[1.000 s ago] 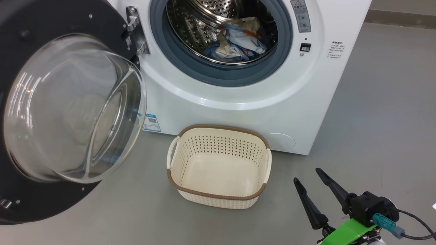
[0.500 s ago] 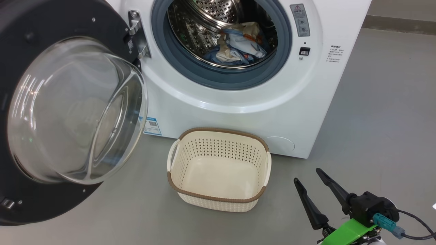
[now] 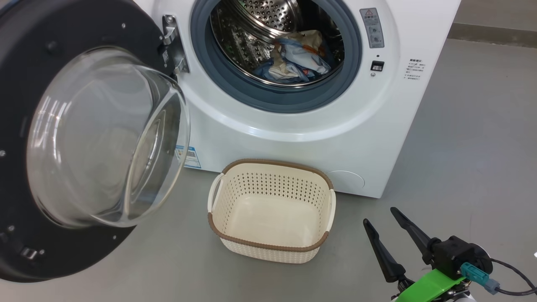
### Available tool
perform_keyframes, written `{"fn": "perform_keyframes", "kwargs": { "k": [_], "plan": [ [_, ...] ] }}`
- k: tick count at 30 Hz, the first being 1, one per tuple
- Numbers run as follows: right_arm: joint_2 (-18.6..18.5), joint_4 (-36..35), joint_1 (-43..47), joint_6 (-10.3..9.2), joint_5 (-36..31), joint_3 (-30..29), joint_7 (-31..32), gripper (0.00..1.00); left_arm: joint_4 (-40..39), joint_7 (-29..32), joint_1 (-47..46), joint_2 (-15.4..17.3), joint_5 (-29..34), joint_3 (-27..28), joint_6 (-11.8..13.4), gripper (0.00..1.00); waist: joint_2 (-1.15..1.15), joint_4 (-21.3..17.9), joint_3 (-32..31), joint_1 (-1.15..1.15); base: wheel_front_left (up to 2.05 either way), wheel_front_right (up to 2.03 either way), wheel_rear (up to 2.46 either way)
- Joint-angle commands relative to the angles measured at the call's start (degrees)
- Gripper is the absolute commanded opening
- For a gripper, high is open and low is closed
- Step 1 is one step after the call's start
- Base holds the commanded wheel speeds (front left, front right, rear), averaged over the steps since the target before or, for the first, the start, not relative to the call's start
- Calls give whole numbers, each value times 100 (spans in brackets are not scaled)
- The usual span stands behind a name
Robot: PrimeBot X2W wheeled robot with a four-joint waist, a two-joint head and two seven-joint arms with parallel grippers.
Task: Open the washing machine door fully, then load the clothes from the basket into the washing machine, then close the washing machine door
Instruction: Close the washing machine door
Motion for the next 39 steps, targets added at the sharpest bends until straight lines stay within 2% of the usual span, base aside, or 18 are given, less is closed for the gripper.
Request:
{"fn": "perform_keyframes", "kwargs": {
  "k": [1,12,25,31,39],
  "plan": [
    [-14,-135,-109,8,55,66,-28,100,-184,138,-29,131,-35,-34,-31,0,0,5,-2,0,0,0,0],
    [37,-155,-101,8,38,11,-28,100,-999,664,284,-261,-67,-311,124,0,0,37,-5,0,0,0,0],
    [96,-166,-102,8,31,-37,-28,100,-2407,1229,822,-795,-137,-618,629,0,0,-33,-9,0,0,0,0],
    [120,-173,-114,8,29,-30,-28,100,-3104,1365,1035,-1154,-169,-795,861,0,0,-122,-18,0,0,0,0],
    [164,-178,-134,8,42,-18,-28,100,-3634,1353,1160,-1499,-171,-953,973,0,0,-342,-1,0,0,0,0]
  ]
}}
